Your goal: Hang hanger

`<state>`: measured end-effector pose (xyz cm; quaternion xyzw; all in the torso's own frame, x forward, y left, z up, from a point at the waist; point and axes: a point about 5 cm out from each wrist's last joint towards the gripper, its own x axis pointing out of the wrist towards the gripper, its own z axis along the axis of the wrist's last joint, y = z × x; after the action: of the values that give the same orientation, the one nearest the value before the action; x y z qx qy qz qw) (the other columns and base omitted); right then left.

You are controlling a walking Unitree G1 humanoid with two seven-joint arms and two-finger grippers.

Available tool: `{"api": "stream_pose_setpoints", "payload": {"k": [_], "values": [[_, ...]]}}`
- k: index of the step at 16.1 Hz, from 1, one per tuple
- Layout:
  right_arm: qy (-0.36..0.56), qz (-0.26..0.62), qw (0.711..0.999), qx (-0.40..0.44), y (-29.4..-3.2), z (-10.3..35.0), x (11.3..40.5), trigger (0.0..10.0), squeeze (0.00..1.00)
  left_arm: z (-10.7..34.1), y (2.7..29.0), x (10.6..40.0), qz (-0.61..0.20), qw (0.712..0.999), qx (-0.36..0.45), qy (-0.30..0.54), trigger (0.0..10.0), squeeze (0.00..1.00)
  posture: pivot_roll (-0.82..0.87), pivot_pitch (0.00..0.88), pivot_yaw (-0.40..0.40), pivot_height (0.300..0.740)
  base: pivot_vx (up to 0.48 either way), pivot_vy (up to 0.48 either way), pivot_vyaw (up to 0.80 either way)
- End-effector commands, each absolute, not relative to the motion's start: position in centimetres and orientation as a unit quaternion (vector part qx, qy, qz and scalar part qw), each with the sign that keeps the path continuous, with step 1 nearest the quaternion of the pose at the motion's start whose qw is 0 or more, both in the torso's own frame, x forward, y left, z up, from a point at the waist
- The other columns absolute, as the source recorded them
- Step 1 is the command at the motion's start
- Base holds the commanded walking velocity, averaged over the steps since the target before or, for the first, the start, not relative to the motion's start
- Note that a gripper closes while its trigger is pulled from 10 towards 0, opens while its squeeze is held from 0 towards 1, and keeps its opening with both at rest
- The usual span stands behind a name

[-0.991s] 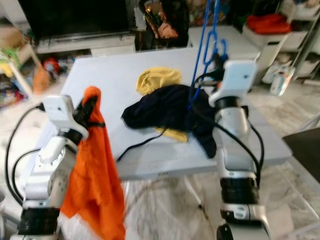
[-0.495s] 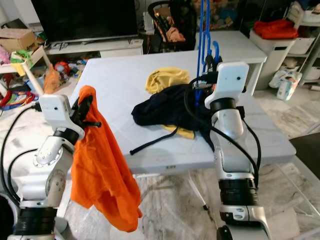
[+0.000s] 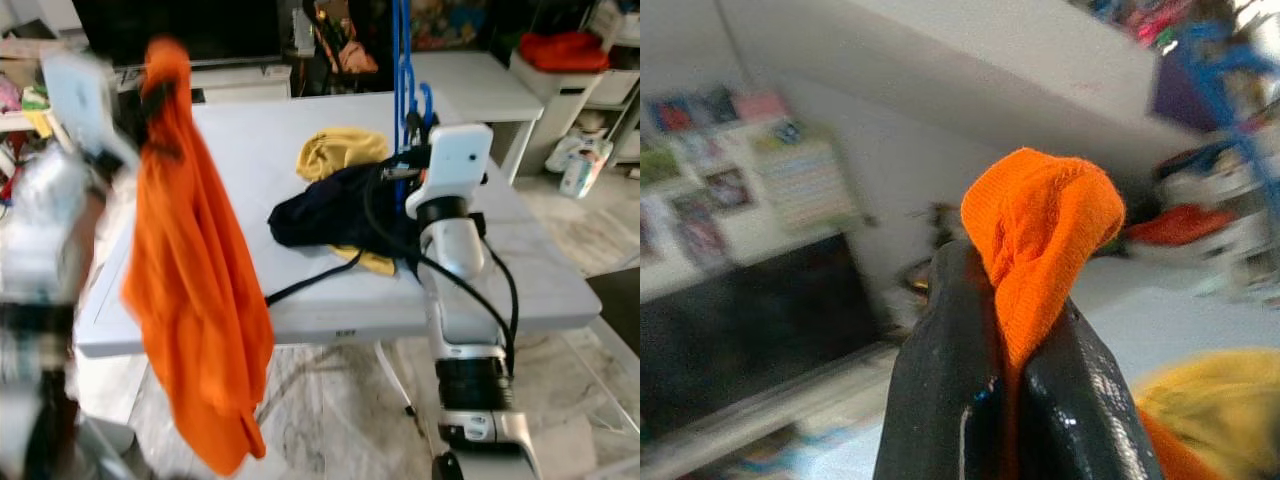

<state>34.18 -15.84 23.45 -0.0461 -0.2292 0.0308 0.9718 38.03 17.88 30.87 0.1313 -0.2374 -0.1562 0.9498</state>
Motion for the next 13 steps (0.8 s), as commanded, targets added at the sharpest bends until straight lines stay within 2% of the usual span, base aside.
{"api": "stream_pose_setpoints", "payload": {"k": [1, 2, 4, 5, 6, 7, 8, 9, 10, 11, 13], "values": [[-0.231, 0.038, 0.971, -0.044, -15.4, 23.6, 34.4, 10.0, 0.0, 32.5, 18.6, 38.5, -0.136, 0.943, 0.162, -0.257, 10.0, 0.0, -0.03, 0.0, 0.019, 0.74, 0.0, 0.0, 0.0], [-0.233, 0.041, 0.971, -0.044, -15.2, 23.7, 34.4, 10.0, 0.0, 35.6, 18.8, 39.4, -0.101, 0.938, 0.18, -0.277, 10.0, 0.0, -0.04, 0.0, 0.021, 0.74, 0.0, 0.0, 0.0], [-0.235, 0.044, 0.97, -0.045, -15.1, 23.7, 34.3, 10.0, 0.0, 39.9, 18.2, 39.2, -0.057, 0.919, 0.211, -0.327, 10.0, 0.0, -0.05, 0.0, 0.03, 0.74, 0.0, 0.0, 0.0], [-0.235, 0.044, 0.97, -0.047, -15.1, 23.6, 34.1, 10.0, 0.0, 42.5, 17.1, 38.3, -0.03, 0.886, 0.256, -0.385, 10.0, 0.0, -0.06, 0.0, 0.034, 0.74, 0.0, 0.0, 0.0], [-0.235, 0.043, 0.97, -0.049, -15.2, 23.5, 34.0, 10.0, 0.0, 44.9, 15.8, 37.0, 0.006, 0.833, 0.316, -0.455, 10.0, 0.0, -0.07, 0.0, 0.038, 0.74, 0.0, 0.0, 0.0], [-0.234, 0.042, 0.97, -0.052, -15.4, 23.4, 33.8, 10.0, 0.0, 46.9, 13.7, 35.2, 0.044, 0.734, 0.401, -0.547, 10.0, 0.0, -0.08, 0.0, 0.042, 0.74, 0.0, 0.0, 0.0], [-0.234, 0.04, 0.97, -0.054, -15.5, 23.3, 33.7, 10.0, 0.0, 46.0, 12.0, 34.8, 0.038, 0.661, 0.459, -0.592, 10.0, 0.0, -0.09, 0.0, 0.045, 0.74, 0.0, 0.0, 0.0], [-0.234, 0.04, 0.97, -0.055, -15.6, 23.3, 33.7, 10.0, 0.0, 44.7, 11.3, 35.0, 0.025, 0.641, 0.483, -0.596, 10.0, 0.0, -0.09, 0.0, 0.045, 0.74, 0.0, 0.0, 0.0], [-0.232, 0.041, 0.97, -0.056, -15.6, 23.2, 33.6, 10.0, 0.0, 39.2, 11.3, 37.0, -0.029, 0.675, 0.506, -0.536, 10.0, 0.0, -0.09, 0.0, 0.043, 0.74, 0.0, 0.0, 0.0], [-0.231, 0.042, 0.97, -0.056, -15.6, 23.2, 33.6, 10.0, 0.0, 36.3, 11.8, 37.9, -0.055, 0.705, 0.505, -0.495, 10.0, 0.0, -0.09, 0.0, 0.042, 0.74, 0.0, 0.0, 0.0], [-0.225, 0.056, 0.971, -0.059, -15.4, 22.7, 33.5, 10.0, 0.0, 26.2, 15.5, 39.5, -0.076, 0.786, 0.52, -0.327, 10.0, 0.0, -0.09, 0.0, 0.033, 0.74, 0.0, 0.0, 0.0]]}}
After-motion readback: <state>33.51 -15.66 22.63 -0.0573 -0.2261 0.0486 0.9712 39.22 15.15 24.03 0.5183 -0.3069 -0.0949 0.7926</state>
